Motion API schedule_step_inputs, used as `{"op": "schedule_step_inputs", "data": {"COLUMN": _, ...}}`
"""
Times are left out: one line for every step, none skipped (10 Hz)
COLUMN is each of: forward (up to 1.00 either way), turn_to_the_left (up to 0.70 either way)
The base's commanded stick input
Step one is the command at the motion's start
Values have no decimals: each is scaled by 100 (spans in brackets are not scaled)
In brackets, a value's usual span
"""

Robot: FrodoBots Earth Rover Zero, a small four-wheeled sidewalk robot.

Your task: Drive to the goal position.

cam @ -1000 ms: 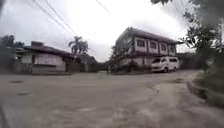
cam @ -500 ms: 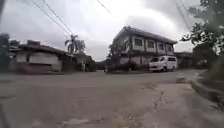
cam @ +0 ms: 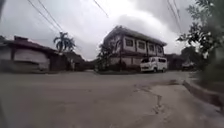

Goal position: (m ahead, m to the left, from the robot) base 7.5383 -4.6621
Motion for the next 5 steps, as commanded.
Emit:
{"op": "schedule_step_inputs", "data": {"forward": 70, "turn_to_the_left": -35}}
{"op": "schedule_step_inputs", "data": {"forward": 70, "turn_to_the_left": -35}}
{"op": "schedule_step_inputs", "data": {"forward": 70, "turn_to_the_left": -35}}
{"op": "schedule_step_inputs", "data": {"forward": 70, "turn_to_the_left": -35}}
{"op": "schedule_step_inputs", "data": {"forward": 70, "turn_to_the_left": -35}}
